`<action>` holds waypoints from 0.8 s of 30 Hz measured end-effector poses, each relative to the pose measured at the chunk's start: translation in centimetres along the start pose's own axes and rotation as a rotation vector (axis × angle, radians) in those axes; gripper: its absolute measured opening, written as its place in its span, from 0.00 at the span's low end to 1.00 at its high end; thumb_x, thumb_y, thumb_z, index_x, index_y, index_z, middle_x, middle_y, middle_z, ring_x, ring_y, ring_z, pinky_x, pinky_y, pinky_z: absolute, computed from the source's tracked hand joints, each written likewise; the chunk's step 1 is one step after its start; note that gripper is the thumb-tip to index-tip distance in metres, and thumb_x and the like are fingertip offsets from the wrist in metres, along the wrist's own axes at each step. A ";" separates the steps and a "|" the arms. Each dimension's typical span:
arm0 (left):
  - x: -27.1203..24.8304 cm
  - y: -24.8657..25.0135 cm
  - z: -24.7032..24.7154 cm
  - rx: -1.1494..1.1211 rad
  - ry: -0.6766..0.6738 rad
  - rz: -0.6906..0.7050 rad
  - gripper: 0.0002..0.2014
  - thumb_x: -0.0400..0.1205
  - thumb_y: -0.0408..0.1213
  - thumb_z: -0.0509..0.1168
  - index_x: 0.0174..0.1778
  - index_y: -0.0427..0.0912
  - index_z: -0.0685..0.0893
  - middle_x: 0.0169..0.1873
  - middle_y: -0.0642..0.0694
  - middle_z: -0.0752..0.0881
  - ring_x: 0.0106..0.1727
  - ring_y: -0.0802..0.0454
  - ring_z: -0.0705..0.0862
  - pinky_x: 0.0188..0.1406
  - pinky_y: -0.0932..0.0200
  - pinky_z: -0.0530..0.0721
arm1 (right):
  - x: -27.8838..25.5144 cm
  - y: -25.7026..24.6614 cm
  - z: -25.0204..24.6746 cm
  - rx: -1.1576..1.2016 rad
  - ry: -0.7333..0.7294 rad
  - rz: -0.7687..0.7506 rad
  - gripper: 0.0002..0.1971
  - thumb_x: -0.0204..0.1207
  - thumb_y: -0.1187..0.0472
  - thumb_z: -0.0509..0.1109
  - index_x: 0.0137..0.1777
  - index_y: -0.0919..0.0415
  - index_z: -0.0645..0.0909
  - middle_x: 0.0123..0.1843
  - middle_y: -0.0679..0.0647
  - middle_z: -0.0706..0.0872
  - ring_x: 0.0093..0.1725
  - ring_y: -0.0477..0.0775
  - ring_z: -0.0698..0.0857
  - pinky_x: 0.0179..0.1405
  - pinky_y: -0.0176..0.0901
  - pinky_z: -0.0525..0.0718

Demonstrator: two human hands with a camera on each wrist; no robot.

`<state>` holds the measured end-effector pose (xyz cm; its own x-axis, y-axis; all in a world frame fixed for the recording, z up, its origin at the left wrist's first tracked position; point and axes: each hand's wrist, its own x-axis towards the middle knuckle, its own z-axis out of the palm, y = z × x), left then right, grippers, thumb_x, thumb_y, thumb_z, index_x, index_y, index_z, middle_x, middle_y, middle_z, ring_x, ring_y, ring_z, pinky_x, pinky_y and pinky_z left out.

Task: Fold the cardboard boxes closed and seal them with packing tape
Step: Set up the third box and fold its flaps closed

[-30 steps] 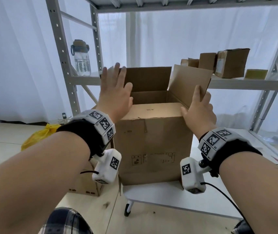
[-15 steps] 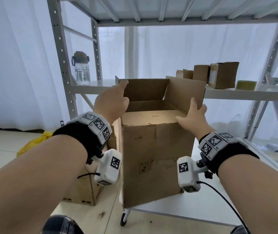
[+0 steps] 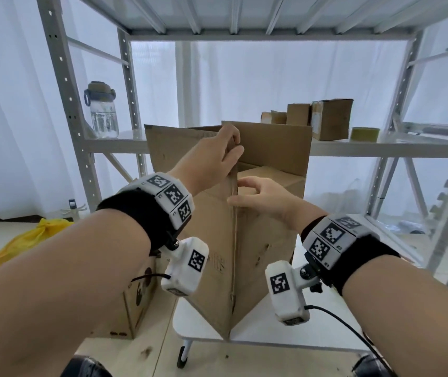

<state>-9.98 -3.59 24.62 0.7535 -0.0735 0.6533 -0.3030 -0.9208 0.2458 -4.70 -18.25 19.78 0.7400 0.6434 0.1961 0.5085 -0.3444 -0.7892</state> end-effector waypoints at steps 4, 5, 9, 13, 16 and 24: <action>0.2 0.2 0.2 -0.060 -0.082 0.005 0.19 0.87 0.40 0.57 0.74 0.49 0.65 0.38 0.51 0.81 0.36 0.58 0.79 0.39 0.65 0.76 | 0.8 0.0 1.2 -0.113 0.190 -0.073 0.13 0.82 0.57 0.67 0.55 0.67 0.86 0.44 0.57 0.87 0.42 0.53 0.81 0.43 0.42 0.77; 0.1 -0.2 0.2 -0.065 -0.076 -0.006 0.23 0.86 0.39 0.59 0.77 0.50 0.63 0.43 0.50 0.81 0.39 0.58 0.79 0.42 0.66 0.77 | 1.0 0.4 1.1 -0.160 0.215 -0.078 0.13 0.83 0.58 0.66 0.53 0.69 0.86 0.41 0.58 0.86 0.38 0.53 0.80 0.40 0.43 0.76; -1.4 -3.4 -0.3 -0.017 0.038 -0.158 0.29 0.83 0.40 0.63 0.80 0.51 0.60 0.68 0.44 0.70 0.67 0.48 0.75 0.70 0.49 0.74 | 1.0 1.8 0.0 -0.094 0.246 -0.059 0.10 0.83 0.61 0.65 0.52 0.67 0.85 0.48 0.59 0.89 0.48 0.59 0.86 0.53 0.50 0.84; -3.2 -6.6 -0.2 0.161 -0.030 -0.366 0.35 0.81 0.46 0.66 0.81 0.49 0.55 0.76 0.41 0.56 0.78 0.38 0.57 0.77 0.42 0.60 | 0.9 4.2 -1.3 -0.054 0.393 0.003 0.07 0.84 0.64 0.62 0.54 0.66 0.81 0.52 0.59 0.87 0.52 0.58 0.84 0.56 0.49 0.82; -4.2 -8.0 0.2 0.192 -0.041 -0.453 0.39 0.81 0.49 0.66 0.82 0.49 0.51 0.80 0.38 0.48 0.81 0.33 0.51 0.79 0.39 0.55 | 0.9 6.2 -2.0 -0.110 0.617 0.128 0.10 0.85 0.67 0.57 0.58 0.67 0.78 0.57 0.61 0.84 0.56 0.61 0.81 0.56 0.51 0.78; -4.8 -10.0 2.1 0.059 0.061 -0.552 0.49 0.81 0.52 0.65 0.82 0.46 0.33 0.82 0.40 0.35 0.83 0.42 0.36 0.80 0.42 0.46 | 2.1 7.1 -1.4 -0.006 0.877 0.317 0.11 0.85 0.67 0.54 0.62 0.68 0.75 0.59 0.62 0.81 0.59 0.64 0.80 0.50 0.46 0.72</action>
<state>-9.34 5.20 17.56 0.7555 0.4466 0.4793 0.1618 -0.8361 0.5241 1.10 -20.27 15.40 0.9112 -0.2272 0.3436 0.2262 -0.4211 -0.8783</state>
